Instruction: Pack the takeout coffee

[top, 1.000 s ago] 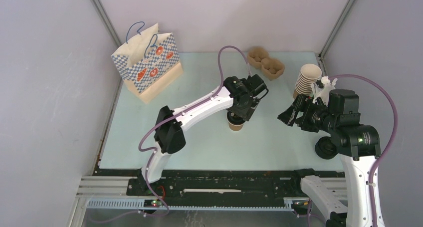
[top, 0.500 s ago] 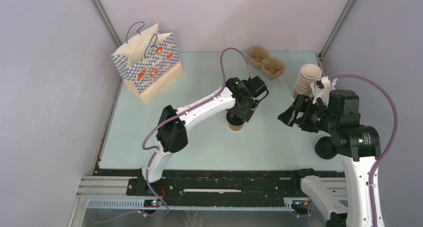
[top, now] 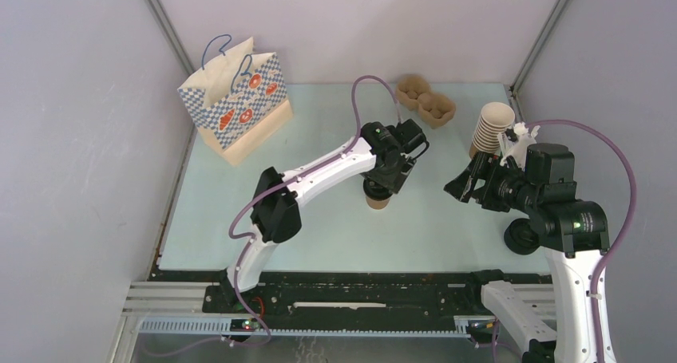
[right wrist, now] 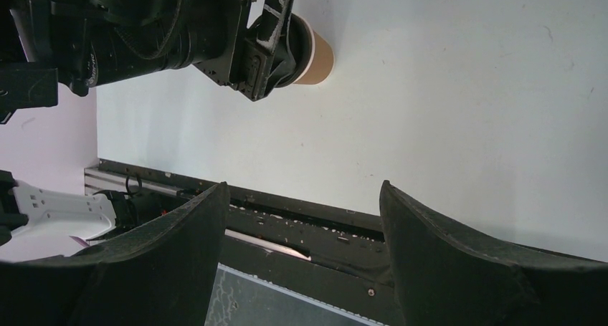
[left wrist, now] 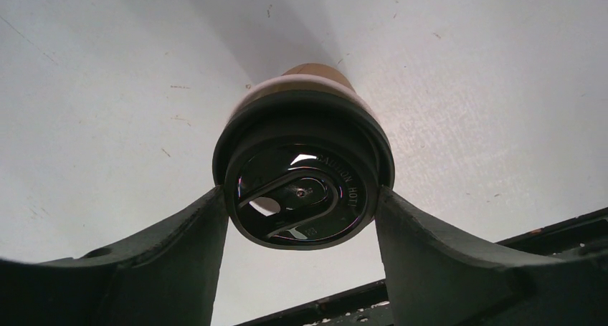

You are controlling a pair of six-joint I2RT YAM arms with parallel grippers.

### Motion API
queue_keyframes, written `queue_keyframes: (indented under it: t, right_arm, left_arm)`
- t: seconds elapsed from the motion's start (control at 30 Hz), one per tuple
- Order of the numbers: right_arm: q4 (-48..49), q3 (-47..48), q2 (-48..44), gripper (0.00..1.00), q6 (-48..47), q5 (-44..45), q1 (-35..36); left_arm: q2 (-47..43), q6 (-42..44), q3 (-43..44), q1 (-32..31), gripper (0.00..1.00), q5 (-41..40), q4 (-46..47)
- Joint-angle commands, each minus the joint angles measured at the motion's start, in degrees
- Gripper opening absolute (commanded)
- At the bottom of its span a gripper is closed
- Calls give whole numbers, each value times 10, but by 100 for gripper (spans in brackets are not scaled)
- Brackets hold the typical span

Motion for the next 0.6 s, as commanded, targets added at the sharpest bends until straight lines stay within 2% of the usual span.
queue_keyframes:
  t: [0.0,0.57]
  right_arm:
    - [13,-3,1,85,-15,0,4]
    - [15,-4,0,84,-15,0,6]
  left_arm:
    - [5,7,42,3,75,12,9]
    - [18,4,46,4,76,-3,6]
